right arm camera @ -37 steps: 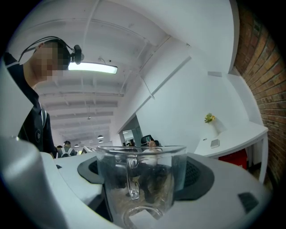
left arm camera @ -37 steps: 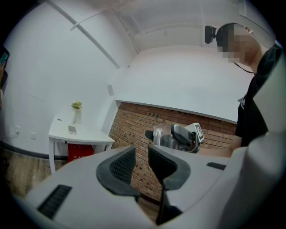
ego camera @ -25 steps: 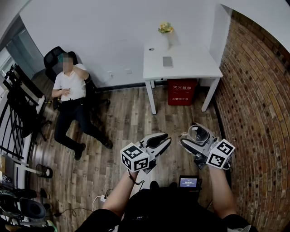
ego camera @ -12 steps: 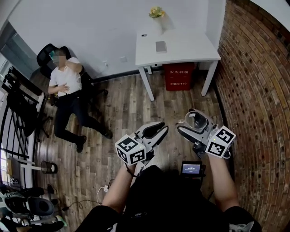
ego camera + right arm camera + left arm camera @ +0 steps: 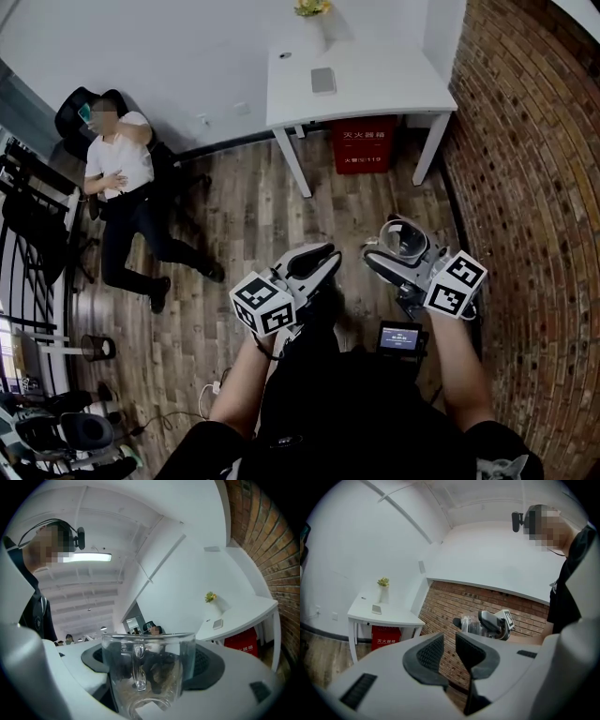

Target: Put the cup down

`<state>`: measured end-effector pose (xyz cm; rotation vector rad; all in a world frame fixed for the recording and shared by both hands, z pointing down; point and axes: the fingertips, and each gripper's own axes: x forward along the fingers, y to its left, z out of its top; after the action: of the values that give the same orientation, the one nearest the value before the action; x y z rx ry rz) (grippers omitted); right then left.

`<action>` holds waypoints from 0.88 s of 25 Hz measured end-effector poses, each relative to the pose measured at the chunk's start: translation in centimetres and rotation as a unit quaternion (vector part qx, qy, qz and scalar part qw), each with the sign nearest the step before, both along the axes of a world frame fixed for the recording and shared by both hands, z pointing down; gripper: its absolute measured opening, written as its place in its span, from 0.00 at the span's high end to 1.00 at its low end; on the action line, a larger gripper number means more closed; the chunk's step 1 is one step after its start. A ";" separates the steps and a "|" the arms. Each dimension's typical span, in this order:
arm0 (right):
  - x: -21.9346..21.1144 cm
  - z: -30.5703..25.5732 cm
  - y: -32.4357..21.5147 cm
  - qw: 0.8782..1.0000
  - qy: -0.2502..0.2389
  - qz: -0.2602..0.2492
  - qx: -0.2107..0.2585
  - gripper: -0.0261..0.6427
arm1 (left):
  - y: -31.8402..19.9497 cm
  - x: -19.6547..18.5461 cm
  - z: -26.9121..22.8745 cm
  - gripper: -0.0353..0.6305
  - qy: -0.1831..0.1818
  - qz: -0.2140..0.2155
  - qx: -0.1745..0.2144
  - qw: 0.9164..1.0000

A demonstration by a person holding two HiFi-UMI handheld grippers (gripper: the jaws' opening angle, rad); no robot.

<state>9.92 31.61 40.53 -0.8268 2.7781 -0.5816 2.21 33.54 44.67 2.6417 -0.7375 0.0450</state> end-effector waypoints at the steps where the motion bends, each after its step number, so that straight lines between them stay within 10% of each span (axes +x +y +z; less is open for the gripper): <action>1: -0.2 0.2 -1.1 1.000 0.003 0.000 -0.001 0.32 | -1.3 -0.2 0.2 0.82 0.002 0.000 0.001 1.000; 22: -6.9 -2.5 -29.2 0.999 -0.001 0.047 -0.016 0.32 | -29.9 -8.2 -1.6 0.82 0.047 0.032 0.008 0.998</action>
<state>3.04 2.39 38.08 -0.9573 2.7167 -0.6102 -5.97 3.68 43.07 2.6609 -0.6250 -0.0681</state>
